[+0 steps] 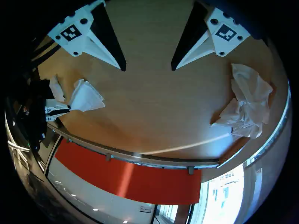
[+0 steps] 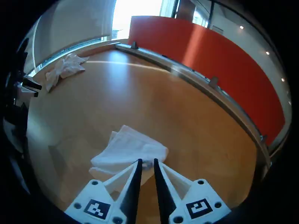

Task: Fold towel

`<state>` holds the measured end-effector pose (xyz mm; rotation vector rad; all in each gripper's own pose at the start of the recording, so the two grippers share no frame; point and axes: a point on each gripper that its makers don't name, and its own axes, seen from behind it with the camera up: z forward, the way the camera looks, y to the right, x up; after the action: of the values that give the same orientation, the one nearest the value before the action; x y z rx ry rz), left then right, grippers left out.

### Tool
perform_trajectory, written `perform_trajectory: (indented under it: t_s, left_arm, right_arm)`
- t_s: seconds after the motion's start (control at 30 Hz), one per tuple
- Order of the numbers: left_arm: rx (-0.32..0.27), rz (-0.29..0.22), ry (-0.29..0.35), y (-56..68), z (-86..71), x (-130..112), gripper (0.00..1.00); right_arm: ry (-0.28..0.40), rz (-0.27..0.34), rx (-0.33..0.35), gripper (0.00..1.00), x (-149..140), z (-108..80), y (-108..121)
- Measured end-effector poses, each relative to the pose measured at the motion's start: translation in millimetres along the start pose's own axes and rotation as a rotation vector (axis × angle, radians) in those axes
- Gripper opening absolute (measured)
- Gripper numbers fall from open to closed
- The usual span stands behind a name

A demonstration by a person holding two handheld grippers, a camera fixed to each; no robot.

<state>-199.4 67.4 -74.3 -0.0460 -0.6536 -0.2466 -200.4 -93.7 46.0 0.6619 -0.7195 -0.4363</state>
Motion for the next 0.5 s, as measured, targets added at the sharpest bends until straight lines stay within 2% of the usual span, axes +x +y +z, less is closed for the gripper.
perform_trajectory:
  t_s: [0.1, 0.33, 0.5]
  left_arm:
    - [0.000, -0.001, 0.000, -0.3, 0.2, 0.0, 0.89]
    - [-0.001, -0.001, 0.003, 0.2, 0.3, 1.7, 0.89]
    - [-0.001, -0.001, 0.004, 0.8, 1.2, 3.0, 0.89]
  right_arm:
    - [-0.001, -0.002, 0.002, 0.30, 0.4, -1.0, 1.2]
    - [-0.013, -0.023, 0.003, 0.48, -1.0, -5.4, 3.7]
    - [-0.020, -0.033, 0.010, 0.56, -3.1, -7.8, 3.9]
